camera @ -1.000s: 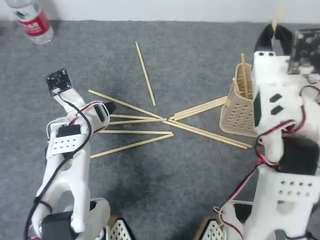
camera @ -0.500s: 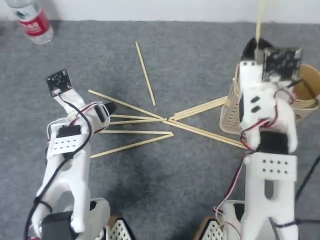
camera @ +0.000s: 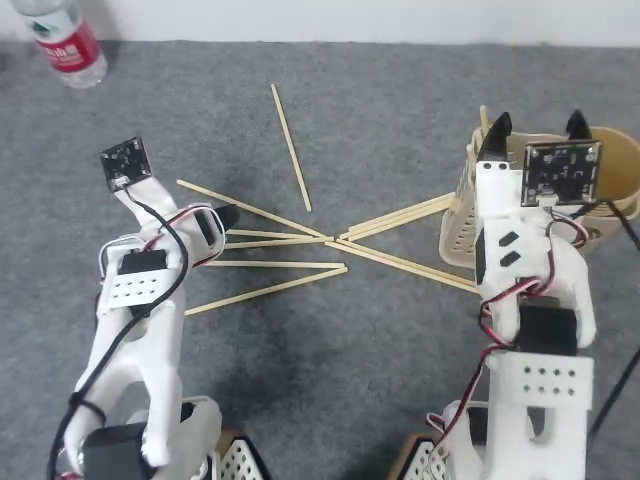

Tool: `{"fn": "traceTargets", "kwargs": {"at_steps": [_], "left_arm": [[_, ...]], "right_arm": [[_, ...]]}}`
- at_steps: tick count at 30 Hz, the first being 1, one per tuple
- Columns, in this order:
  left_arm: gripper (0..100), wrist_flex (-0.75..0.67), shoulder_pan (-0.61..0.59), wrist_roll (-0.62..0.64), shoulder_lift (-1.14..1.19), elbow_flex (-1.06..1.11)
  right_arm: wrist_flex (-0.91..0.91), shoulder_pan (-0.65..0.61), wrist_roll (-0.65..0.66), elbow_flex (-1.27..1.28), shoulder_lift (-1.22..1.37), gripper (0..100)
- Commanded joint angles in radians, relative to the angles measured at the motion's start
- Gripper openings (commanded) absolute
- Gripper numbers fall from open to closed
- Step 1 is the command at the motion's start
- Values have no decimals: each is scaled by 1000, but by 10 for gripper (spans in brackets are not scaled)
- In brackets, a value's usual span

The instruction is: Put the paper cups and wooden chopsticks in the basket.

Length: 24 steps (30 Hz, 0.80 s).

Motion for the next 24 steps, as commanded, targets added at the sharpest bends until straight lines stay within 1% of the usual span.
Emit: {"fn": "traceTargets", "kwargs": {"at_steps": [1, 4, 5, 9, 12, 15, 18, 21, 24], "left_arm": [[282, -23, 6, 6, -17, -2], [282, -23, 3, 6, -17, -2], [282, -23, 3, 6, -17, -2], [282, -23, 3, 6, -17, -2], [282, -23, 3, 6, -17, -2], [282, -23, 3, 6, -17, -2], [282, -23, 3, 5, -17, -1], [282, -23, 3, 5, -17, -1], [282, -23, 2, 8, -17, -1]], "right_arm": [[183, -77, 14, -227, 5, 209], [340, -153, 18, -390, 97, 209], [398, -189, 38, -440, 136, 209], [625, -367, 184, -577, 335, 206], [739, -433, 296, -624, 499, 206], [792, -441, 428, -641, 668, 205], [796, -403, 545, -644, 840, 204], [786, -358, 592, -664, 998, 201], [791, -315, 643, -709, 1141, 143]]}}
